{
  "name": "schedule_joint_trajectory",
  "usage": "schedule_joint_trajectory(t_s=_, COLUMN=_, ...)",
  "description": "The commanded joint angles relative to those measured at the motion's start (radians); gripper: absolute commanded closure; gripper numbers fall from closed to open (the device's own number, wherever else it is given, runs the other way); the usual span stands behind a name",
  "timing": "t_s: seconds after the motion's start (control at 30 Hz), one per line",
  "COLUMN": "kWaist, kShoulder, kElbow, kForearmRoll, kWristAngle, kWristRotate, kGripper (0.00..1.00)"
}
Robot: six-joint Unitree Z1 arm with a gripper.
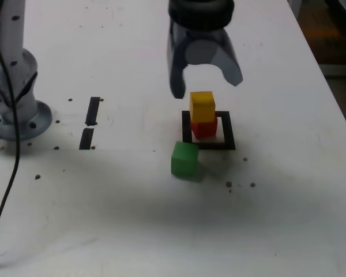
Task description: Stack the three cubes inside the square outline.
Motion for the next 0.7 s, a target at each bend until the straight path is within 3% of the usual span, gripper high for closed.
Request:
schedule_joint_trajectory(t_s=0.0, kWaist=-0.020, kShoulder=-0.023, kElbow=0.010, kForearmRoll=0.009, kWristAngle=0.000, kWristRotate=-0.011, kGripper=0.08)
schedule_joint_trajectory(t_s=0.2, kWaist=-0.092, kShoulder=-0.050, kElbow=0.021, kForearmRoll=0.010, kWristAngle=-0.014, kWristRotate=-0.039, kGripper=0.01)
schedule_joint_trajectory(t_s=0.67, kWaist=-0.221, kShoulder=-0.015, kElbow=0.111, kForearmRoll=-0.070, kWristAngle=-0.074, kWristRotate=-0.147, kGripper=0.02)
